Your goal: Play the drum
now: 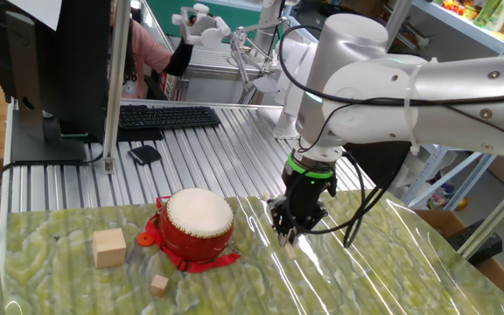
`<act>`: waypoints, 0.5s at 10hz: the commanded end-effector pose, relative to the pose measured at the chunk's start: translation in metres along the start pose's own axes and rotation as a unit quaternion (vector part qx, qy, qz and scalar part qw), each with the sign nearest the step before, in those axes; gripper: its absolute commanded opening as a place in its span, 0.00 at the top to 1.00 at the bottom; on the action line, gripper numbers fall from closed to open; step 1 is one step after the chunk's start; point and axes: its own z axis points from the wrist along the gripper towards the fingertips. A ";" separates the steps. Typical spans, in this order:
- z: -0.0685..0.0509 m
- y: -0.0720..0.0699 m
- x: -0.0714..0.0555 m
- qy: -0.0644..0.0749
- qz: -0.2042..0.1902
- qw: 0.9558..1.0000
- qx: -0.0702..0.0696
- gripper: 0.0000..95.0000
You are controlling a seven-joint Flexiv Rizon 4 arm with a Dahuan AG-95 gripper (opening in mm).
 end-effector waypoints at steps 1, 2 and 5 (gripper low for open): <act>0.000 -0.001 0.001 0.001 -0.020 1.000 -0.012 1.00; 0.000 -0.001 0.001 0.002 -0.026 1.000 -0.016 1.00; 0.000 -0.001 0.001 0.002 -0.027 0.999 -0.022 1.00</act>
